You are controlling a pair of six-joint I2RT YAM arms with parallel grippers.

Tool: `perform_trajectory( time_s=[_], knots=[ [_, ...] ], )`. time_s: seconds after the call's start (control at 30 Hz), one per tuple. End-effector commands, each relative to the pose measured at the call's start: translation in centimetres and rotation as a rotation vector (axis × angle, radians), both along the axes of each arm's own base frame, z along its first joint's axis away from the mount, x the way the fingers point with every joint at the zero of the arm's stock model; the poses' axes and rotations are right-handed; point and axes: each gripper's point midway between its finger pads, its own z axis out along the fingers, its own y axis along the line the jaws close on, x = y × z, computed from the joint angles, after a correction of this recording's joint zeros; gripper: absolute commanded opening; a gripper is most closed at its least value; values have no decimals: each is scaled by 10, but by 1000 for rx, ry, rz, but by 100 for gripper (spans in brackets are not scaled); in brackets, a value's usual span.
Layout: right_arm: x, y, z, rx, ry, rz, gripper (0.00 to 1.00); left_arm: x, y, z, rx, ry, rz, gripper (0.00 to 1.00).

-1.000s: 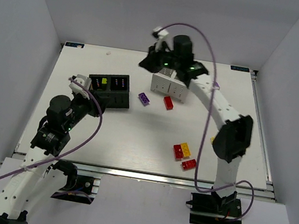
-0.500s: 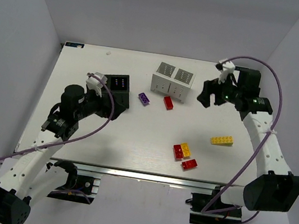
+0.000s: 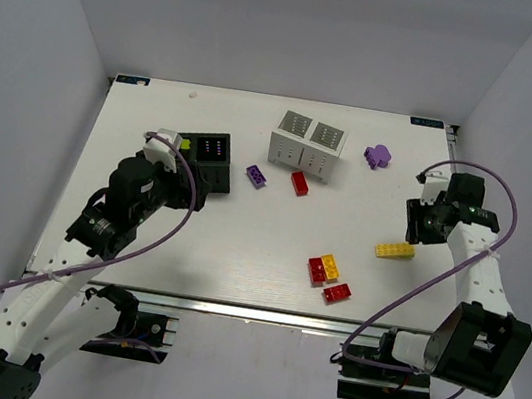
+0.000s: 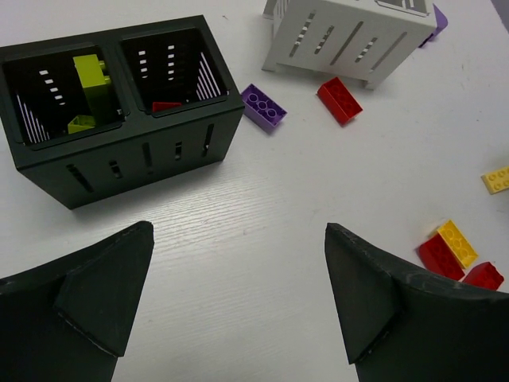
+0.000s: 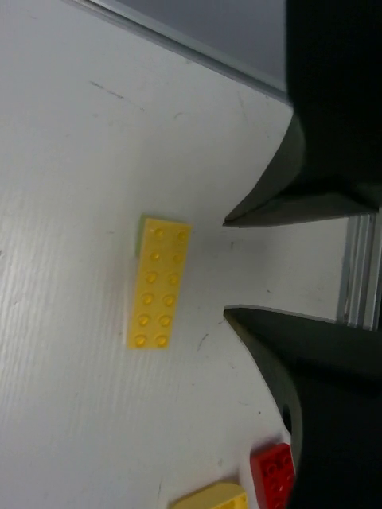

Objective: Sort the legos into containers by color

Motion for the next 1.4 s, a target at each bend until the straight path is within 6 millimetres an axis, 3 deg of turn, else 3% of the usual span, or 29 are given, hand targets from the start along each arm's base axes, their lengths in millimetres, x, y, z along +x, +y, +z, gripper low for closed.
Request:
perform_trajectory(
  time_s=[0.0, 0.07, 0.23, 0.43, 0.5, 0.53, 0.57, 0.73, 0.77, 0.8, 0.83, 1.13, 1.37],
  knots=[
    [-22, -17, -11, -106, 41, 82, 65, 0, 7, 12, 26, -26, 44, 98],
    [-29, -17, -18, -112, 56, 128, 81, -1, 6, 13, 22, -31, 36, 98],
    [-27, -17, -21, -151, 6, 290, 87, -3, -4, 13, 3, -30, -21, 98],
    [-15, -5, -15, -101, -44, 411, 83, -5, -17, 13, -26, -26, -103, 98],
    [-20, 6, -11, -104, -89, 577, 70, -6, -19, 13, -30, -31, -119, 98],
    [-30, 24, -10, -50, -120, 696, 61, -6, -20, 12, -33, -30, -124, 98],
    [-32, 28, -9, -110, -186, 846, 61, -8, -24, 13, -37, -31, -145, 98],
    [-33, 49, 1, -102, -302, 1063, 66, -8, -26, 12, -37, -37, -159, 98],
    [-33, 50, 2, -104, -302, 1089, 73, -8, -25, 12, -37, -39, -156, 98],
    [-30, 49, 1, -128, -314, 1131, 86, -8, -24, 11, -35, -38, -150, 98],
    [-29, 47, -4, -146, -303, 1154, 89, -8, -24, 12, -35, -41, -147, 98],
    [-2, 26, -18, -265, -252, 1219, 89, -6, -22, 10, -32, -44, -136, 98],
    [5, 24, -29, -262, -211, 1359, 87, -4, -21, 7, -22, -33, -128, 98]
  ],
)
